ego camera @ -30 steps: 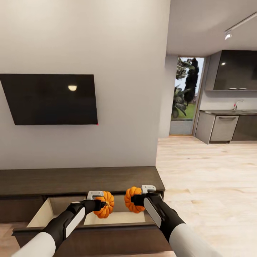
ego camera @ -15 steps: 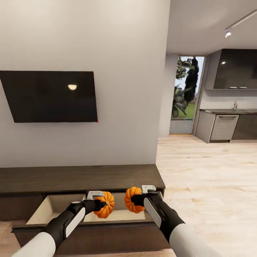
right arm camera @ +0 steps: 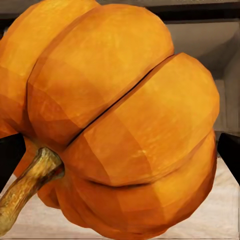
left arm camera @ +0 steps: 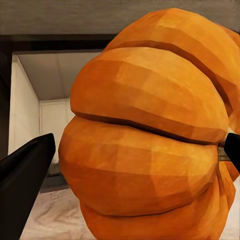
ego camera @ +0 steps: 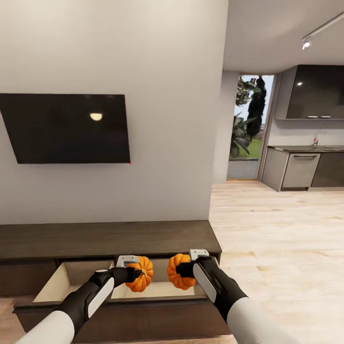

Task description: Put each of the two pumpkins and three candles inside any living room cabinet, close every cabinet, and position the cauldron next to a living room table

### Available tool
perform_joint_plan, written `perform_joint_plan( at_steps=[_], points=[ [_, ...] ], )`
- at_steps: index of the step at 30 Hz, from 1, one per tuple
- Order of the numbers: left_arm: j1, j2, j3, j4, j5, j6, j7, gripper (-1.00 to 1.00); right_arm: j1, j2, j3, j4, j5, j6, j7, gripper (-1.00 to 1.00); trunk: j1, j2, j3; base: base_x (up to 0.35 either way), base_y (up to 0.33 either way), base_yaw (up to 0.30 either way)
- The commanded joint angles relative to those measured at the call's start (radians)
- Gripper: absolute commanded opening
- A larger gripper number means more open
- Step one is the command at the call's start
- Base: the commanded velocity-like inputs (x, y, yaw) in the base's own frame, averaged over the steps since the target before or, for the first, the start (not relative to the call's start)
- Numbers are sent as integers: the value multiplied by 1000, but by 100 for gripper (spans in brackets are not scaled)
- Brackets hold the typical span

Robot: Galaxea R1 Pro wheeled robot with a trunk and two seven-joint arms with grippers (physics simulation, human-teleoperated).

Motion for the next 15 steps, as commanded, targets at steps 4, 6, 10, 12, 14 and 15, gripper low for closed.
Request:
perform_joint_plan(
  at_steps=[4, 6, 10, 12, 14, 15],
  points=[
    [-1, 1, -3, -1, 3, 3, 0, -100, -9, -1, 2, 3, -10, 17, -14, -100, 0, -1, -1, 97, 0, 0],
    [-1, 1, -3, -1, 3, 3, 1, -100, -11, -2, 2, 4, -9, 18, -15, -100, 0, -1, -1, 35, 0, 0],
    [-1, -7, -5, 0, 2, 3, 1, -100, -13, -2, 2, 4, -9, 20, -16, -100, 0, -1, -1, 92, 0, 0],
    [-1, -10, -5, 0, 2, 3, 0, -100, -13, -2, 1, 5, -9, 20, -16, -100, 0, -1, -1, 67, 0, 0],
    [-1, -11, -6, 0, 2, 4, 0, -100, -13, -2, 1, 5, -9, 20, -16, -100, 0, -1, -1, 109, 0, 0],
    [-1, -12, -6, 0, 2, 4, 0, -100, -13, -2, 1, 5, -9, 20, -16, -100, 0, -1, -1, 191, 0, 0]
  ],
)
